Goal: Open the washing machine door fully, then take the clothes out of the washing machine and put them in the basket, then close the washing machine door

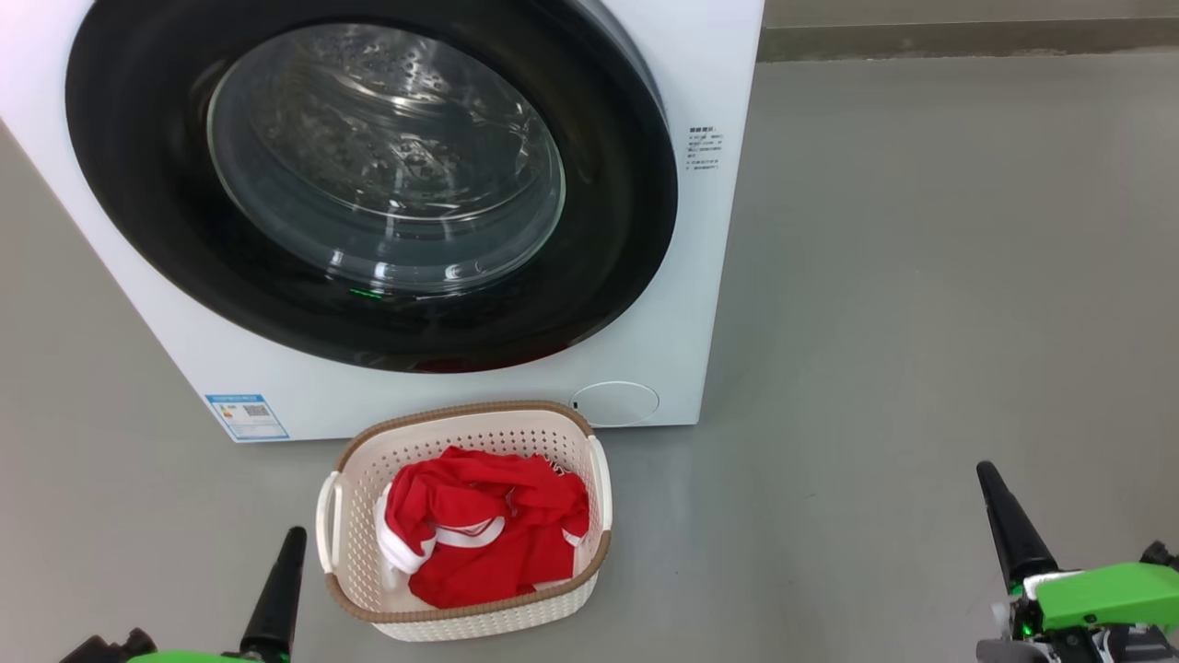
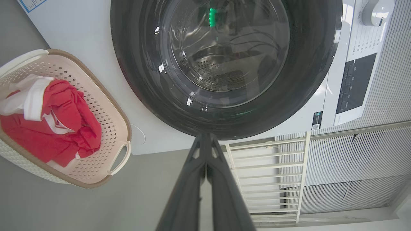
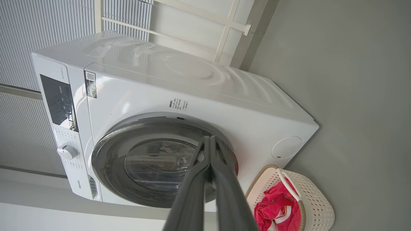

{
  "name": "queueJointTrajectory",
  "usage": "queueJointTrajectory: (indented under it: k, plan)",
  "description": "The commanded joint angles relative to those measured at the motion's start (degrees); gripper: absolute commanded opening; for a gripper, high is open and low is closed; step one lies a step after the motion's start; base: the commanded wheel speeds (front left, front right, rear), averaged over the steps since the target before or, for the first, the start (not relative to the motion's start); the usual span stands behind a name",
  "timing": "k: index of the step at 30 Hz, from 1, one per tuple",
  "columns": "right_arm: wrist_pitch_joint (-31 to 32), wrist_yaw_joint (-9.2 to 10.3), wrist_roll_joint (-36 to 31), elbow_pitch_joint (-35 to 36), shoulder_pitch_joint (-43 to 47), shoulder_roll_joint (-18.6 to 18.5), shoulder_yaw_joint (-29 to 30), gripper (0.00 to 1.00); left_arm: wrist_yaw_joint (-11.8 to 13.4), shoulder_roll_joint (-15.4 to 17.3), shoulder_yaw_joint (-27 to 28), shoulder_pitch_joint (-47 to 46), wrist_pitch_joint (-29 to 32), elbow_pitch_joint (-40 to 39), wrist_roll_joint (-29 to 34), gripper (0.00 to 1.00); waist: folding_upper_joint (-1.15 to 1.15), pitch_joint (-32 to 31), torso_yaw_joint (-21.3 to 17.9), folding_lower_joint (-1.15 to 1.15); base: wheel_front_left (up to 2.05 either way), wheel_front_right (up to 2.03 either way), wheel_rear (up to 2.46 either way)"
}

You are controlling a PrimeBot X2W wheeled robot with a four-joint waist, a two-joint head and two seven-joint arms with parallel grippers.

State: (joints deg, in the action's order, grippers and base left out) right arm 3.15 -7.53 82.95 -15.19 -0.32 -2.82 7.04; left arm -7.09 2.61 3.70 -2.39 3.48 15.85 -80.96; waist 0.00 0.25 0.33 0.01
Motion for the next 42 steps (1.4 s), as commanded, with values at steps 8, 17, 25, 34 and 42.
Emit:
queueJointTrajectory:
  k: [8, 17, 25, 34, 42]
  plan:
    - [1.8, 0.04, 4.8, 1.3, -4.3, -0.3, -0.6, 0.00, -0.4, 0.4, 2.4, -3.1, 1.6, -1.7, -5.7, 0.00, 0.00, 0.0, -0.2, 0.00, 0.00, 0.00, 0.00]
    - [3.3, 0.04, 9.3, 1.2, -5.9, -0.1, -0.6, 0.00, -0.4, 0.3, 2.9, -3.8, 3.0, -1.8, -11.2, 0.00, 0.00, -0.1, -0.3, 0.00, 0.00, 0.00, 0.00]
    - [3.3, 0.04, 9.2, 1.2, -5.9, -0.1, -0.6, 0.00, -0.4, 0.3, 2.9, -3.8, 3.0, -1.8, -11.2, 0.00, 0.00, -0.1, -0.3, 0.00, 0.00, 0.00, 0.00]
    - [3.3, 0.04, 9.2, 1.2, -5.9, -0.1, -0.5, 0.00, -0.4, 0.3, 2.9, -3.8, 3.0, -1.8, -11.2, 0.00, 0.00, -0.1, -0.3, 0.00, 0.00, 0.00, 0.00]
    - [3.3, 0.04, 9.2, 1.2, -5.9, -0.1, -0.5, 0.00, -0.4, 0.3, 2.9, -3.8, 3.0, -1.8, -11.2, 0.00, 0.00, -0.1, -0.3, 0.00, 0.00, 0.00, 0.00]
